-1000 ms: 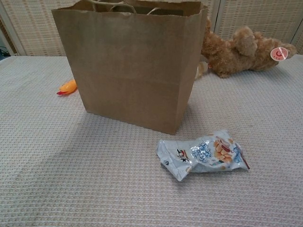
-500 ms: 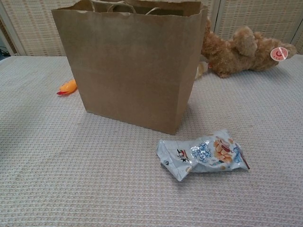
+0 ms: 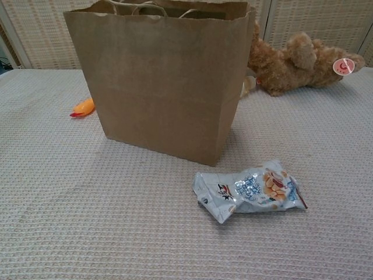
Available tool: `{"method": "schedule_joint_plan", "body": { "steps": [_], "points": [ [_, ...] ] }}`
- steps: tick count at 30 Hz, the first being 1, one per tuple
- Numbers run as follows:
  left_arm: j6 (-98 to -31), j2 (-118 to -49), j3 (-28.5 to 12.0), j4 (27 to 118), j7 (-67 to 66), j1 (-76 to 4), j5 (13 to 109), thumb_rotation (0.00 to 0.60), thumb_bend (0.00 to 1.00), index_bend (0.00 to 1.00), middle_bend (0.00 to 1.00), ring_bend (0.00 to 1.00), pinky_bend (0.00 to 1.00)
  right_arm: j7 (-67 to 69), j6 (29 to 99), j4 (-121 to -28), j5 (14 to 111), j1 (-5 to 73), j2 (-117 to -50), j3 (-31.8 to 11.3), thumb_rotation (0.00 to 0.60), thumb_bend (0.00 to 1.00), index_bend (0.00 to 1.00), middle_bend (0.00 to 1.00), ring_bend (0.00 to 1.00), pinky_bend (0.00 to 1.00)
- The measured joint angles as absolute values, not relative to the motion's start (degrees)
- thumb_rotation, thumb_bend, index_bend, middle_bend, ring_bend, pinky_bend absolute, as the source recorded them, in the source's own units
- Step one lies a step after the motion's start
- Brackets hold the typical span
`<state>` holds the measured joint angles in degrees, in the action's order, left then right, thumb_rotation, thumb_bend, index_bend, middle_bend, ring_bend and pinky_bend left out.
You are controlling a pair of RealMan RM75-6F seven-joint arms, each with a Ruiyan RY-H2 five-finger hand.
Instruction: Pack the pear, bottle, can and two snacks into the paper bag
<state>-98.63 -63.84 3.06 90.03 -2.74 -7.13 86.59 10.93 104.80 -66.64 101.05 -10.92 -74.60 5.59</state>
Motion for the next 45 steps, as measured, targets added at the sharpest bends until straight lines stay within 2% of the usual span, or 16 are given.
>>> {"method": "schedule_joint_plan", "body": {
  "steps": [4,7,13,21,27,32,38,45],
  "points": [
    [-98.2,-65.46,2.57,86.66,-0.15,-6.45,87.37,0.6,0.38,0.02,0.0,0.0,0.08,13.55,101.85,-72.63,100.63,-8.74,-71.67,5.25,0.6,0.22,0.0,0.0,0.0,0.0],
    [-97.63,-66.02,1.96,85.75,0.83,-6.31,87.85,0.6,0.38,0.02,0.0,0.0,0.08,15.25,97.1,-79.85,100.35,-5.61,-67.57,5.04,0.6,0.17,0.0,0.0,0.0,0.0],
    [-96.31,-66.37,1.13,84.99,1.88,-6.09,88.27,0.6,0.38,0.02,0.0,0.0,0.08,15.55,82.1,-94.78,100.36,3.94,-58.16,4.32,0.6,0.06,0.0,0.0,0.0,0.0],
    [-94.51,-66.27,0.21,85.2,2.61,-5.57,87.54,0.6,0.38,0.02,0.0,0.0,0.08,5.46,63.14,-105.72,97.22,15.61,-52.75,2.09,0.6,0.04,0.0,0.0,0.0,0.0],
    [-93.97,-66.36,-0.31,85.18,2.35,-5.21,87.52,0.6,0.38,0.02,0.0,0.0,0.08,-4.15,53.03,-109.28,88.96,22.55,-54.19,-0.9,0.6,0.04,0.0,0.0,0.0,0.0],
    [-93.62,-66.33,-0.7,85.19,2.45,-4.98,87.6,0.6,0.38,0.02,0.0,0.0,0.08,-12.85,47.61,-110.07,81.3,27.32,-58.84,-2.83,0.6,0.04,0.0,0.0,0.0,0.0],
    [-93.04,-66.16,-1.21,85.21,3.16,-4.8,87.36,0.6,0.38,0.02,0.0,0.0,0.08,-23.13,44.14,-110.68,72.26,32.26,-64.9,-3.69,0.6,0.04,0.0,0.0,0.0,0.0],
    [-92.17,-66.02,-1.66,85.18,3.78,-4.68,87.21,0.6,0.38,0.02,0.0,0.0,0.08,-33.48,43.71,-110.8,61.28,37.38,-70.74,-3.11,0.6,0.04,0.0,0.0,0.0,0.0]
  ]
}}
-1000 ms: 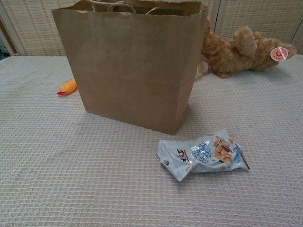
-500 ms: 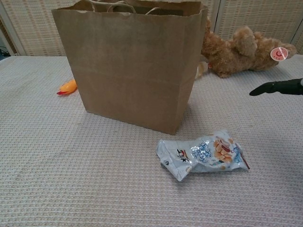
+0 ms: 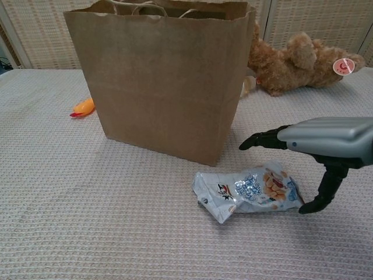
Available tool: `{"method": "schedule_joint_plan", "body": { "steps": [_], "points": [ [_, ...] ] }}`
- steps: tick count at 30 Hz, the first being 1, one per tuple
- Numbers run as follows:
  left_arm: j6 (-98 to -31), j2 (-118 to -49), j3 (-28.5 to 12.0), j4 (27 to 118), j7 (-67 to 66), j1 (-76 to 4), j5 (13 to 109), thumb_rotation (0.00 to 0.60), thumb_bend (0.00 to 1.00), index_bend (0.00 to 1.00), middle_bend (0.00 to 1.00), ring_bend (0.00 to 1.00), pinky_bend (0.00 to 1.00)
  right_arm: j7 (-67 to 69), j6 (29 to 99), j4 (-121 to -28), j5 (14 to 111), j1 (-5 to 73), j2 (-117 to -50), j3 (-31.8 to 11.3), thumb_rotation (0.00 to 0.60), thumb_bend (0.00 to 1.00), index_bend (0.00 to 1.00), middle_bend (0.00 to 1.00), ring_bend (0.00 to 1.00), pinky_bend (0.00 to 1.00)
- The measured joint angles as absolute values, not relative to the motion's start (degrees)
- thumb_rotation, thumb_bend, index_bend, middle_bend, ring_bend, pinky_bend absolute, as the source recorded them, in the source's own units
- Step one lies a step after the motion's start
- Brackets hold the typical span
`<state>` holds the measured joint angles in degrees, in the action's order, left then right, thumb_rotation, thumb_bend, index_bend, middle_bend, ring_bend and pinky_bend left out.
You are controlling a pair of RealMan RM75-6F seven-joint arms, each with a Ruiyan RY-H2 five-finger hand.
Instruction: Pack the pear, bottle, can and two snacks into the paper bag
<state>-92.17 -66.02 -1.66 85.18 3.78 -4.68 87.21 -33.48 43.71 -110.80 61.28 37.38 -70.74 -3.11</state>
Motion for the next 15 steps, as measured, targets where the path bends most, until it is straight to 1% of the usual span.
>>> {"method": "schedule_joint_plan", "body": {
  "steps": [5,8,10,11,12,13,15],
  "points": [
    [-91.9,-66.01,-1.9,85.12,4.01,-4.61,87.28,0.6,0.38,0.02,0.0,0.0,0.08,-40.02,44.91,-110.4,52.18,41.7,-74.56,-2.06,0.6,0.05,0.0,0.0,0.0,0.0],
    [-91.83,-65.95,-2.0,85.14,4.39,-4.57,87.41,0.6,0.38,0.02,0.0,0.0,0.08,-42.96,46.07,-109.92,47.28,44.17,-76.72,-1.34,0.6,0.08,0.0,0.0,0.0,0.0],
    [-91.82,-65.92,-2.02,85.14,4.47,-4.55,87.45,0.6,0.38,0.02,0.0,0.0,0.08,-44.31,46.77,-109.62,45.22,45.51,-77.81,-0.93,0.6,0.13,0.02,0.0,0.0,0.0],
    [-91.8,-65.89,-2.04,85.14,4.56,-4.54,87.5,0.6,0.38,0.02,0.0,0.0,0.08,-44.88,47.17,-109.4,44.21,46.09,-78.31,-0.69,0.6,0.18,0.05,0.02,0.0,0.0],
    [-91.78,-65.86,-2.06,85.14,4.69,-4.53,87.6,0.6,0.38,0.02,0.0,0.0,0.08,-45.22,47.48,-109.18,43.44,46.41,-78.69,-0.52,0.6,0.25,0.12,0.06,0.03,0.02],
    [-91.79,-65.83,-2.07,85.15,4.83,-4.51,87.68,0.6,0.38,0.02,0.0,0.0,0.08,-45.49,47.82,-108.85,42.6,46.74,-79.17,-0.39,0.6,0.29,0.19,0.12,0.07,0.07],
    [-91.74,-65.76,-2.07,85.18,5.25,-4.47,87.86,0.6,0.38,0.02,0.0,0.0,0.08,-46.1,49.24,-107.91,41.14,47.31,-80.56,-0.05,0.6,0.34,0.35,0.25,0.22,0.26]
  ]
}}
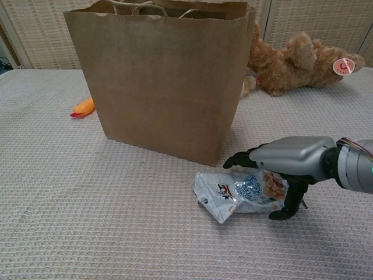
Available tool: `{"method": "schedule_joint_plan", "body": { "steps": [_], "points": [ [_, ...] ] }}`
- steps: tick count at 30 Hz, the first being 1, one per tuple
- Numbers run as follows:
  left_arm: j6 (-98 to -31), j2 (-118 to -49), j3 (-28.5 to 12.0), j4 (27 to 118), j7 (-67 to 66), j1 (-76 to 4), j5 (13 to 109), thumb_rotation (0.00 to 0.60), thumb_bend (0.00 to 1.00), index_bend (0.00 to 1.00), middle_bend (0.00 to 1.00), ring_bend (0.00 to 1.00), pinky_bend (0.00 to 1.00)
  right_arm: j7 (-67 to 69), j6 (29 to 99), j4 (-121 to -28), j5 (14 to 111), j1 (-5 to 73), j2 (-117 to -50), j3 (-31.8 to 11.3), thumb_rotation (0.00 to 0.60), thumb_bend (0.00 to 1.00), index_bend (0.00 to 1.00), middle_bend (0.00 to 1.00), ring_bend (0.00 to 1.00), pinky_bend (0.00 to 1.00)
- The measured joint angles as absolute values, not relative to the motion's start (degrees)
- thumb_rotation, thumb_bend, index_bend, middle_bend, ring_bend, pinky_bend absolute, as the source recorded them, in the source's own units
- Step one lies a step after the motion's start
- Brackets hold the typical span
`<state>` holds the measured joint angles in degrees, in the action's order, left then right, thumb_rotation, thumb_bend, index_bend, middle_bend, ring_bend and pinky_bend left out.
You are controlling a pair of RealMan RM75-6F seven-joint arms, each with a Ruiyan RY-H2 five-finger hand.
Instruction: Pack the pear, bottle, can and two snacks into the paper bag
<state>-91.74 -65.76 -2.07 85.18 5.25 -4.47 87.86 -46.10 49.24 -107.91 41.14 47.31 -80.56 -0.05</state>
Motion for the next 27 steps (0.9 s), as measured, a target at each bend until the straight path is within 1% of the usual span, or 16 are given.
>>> {"method": "schedule_joint_plan", "body": {
  "steps": [1,3,6,10,13,19,22,27],
  "points": [
    [-91.72,-65.71,-2.07,85.21,5.4,-4.45,87.97,0.6,0.38,0.02,0.0,0.0,0.08,-46.4,50.02,-107.63,40.81,47.53,-81.05,0.15,0.6,0.36,0.39,0.29,0.27,0.33],
    [-91.73,-65.65,-2.05,85.27,5.51,-4.4,88.24,0.6,0.38,0.02,0.0,0.0,0.08,-47.22,51.7,-107.24,39.87,48.12,-81.82,0.84,0.6,0.38,0.47,0.35,0.34,0.41],
    [-91.73,-65.6,-1.95,85.4,5.52,-4.33,88.68,0.6,0.38,0.02,0.0,0.0,0.08,-48.06,53.23,-107.06,38.66,48.83,-82.25,2.21,0.6,0.43,0.54,0.4,0.41,0.5],
    [-91.66,-65.55,-1.81,85.54,5.45,-4.28,89.12,0.6,0.38,0.02,0.0,0.0,0.08,-47.9,53.82,-107.1,38.18,49.17,-82.06,3.31,0.6,0.46,0.6,0.45,0.48,0.58],
    [-91.6,-65.57,-1.78,85.6,5.35,-4.21,89.28,0.6,0.39,0.02,0.0,0.0,0.08,-47.0,54.02,-107.51,39.1,49.06,-81.47,3.59,0.6,0.47,0.64,0.48,0.51,0.59],
    [-91.24,-65.52,-1.81,85.71,5.29,-4.15,89.23,0.6,0.39,0.02,0.0,0.0,0.08,-40.71,54.67,-109.8,44.91,47.41,-78.47,2.82,0.6,0.47,0.64,0.48,0.51,0.59],
    [-91.3,-65.59,-1.83,85.65,4.99,-4.15,89.49,0.6,0.39,0.02,0.0,0.0,0.08,-35.08,55.31,-111.79,49.63,45.97,-75.7,1.54,0.6,0.47,0.64,0.48,0.51,0.59],
    [-90.98,-65.73,-1.9,85.62,4.72,-4.23,89.5,0.6,0.39,0.02,0.0,0.0,0.08,-22.89,57.58,-116.47,59.85,43.01,-69.6,-1.92,0.6,0.47,0.64,0.48,0.51,0.59]
  ]
}}
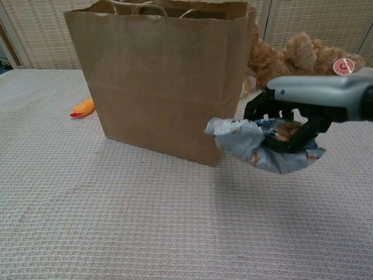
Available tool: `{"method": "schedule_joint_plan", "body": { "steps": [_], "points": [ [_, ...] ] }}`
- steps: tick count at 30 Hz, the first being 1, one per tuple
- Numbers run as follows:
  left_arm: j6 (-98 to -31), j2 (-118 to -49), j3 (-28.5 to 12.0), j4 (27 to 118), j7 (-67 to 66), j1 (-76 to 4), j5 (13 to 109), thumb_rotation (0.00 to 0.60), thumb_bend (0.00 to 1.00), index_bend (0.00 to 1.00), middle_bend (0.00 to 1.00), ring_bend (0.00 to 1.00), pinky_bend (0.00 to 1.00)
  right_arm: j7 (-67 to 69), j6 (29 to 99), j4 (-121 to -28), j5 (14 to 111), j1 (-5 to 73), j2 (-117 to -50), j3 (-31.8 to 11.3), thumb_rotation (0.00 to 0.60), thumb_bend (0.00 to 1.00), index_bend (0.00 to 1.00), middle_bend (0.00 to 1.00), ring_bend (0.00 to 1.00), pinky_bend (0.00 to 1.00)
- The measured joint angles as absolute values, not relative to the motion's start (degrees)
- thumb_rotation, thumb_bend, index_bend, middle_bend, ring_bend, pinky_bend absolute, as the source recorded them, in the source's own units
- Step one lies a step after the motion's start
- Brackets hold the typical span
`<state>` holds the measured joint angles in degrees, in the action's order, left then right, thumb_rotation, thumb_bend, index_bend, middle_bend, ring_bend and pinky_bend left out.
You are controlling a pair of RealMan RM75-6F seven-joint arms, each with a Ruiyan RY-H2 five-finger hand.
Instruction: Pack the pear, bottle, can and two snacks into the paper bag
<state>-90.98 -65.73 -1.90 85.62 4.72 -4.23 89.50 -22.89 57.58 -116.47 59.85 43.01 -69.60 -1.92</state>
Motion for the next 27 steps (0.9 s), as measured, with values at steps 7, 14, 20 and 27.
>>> {"method": "schedule_joint_plan", "body": {
  "steps": [7,14,20,27],
  "points": [
    [-90.73,-65.88,-1.89,85.85,4.33,-4.35,89.81,0.6,0.39,0.02,0.0,0.0,0.08,-9.15,63.31,-123.43,72.38,39.97,-60.26,-10.22,0.6,0.47,0.64,0.48,0.51,0.59],
    [-90.28,-65.81,-2.07,85.97,4.09,-4.35,89.29,0.6,0.39,0.02,0.0,0.0,0.08,-6.57,65.59,-125.8,65.9,42.11,-57.72,-20.08,0.6,0.47,0.63,0.48,0.51,0.59],
    [-90.26,-65.7,-2.05,86.08,3.96,-4.31,89.48,0.6,0.38,0.02,0.0,0.0,0.07,-12.05,65.54,-121.79,52.77,49.65,-60.65,-24.73,0.6,0.47,0.63,0.48,0.51,0.59],
    [-89.93,-65.66,-2.08,86.16,4.18,-4.34,89.33,0.6,0.39,0.02,0.0,0.0,0.08,-23.54,66.82,-110.9,40.84,61.55,-71.16,-27.61,0.6,0.47,0.58,0.48,0.47,0.52]
  ]
}}
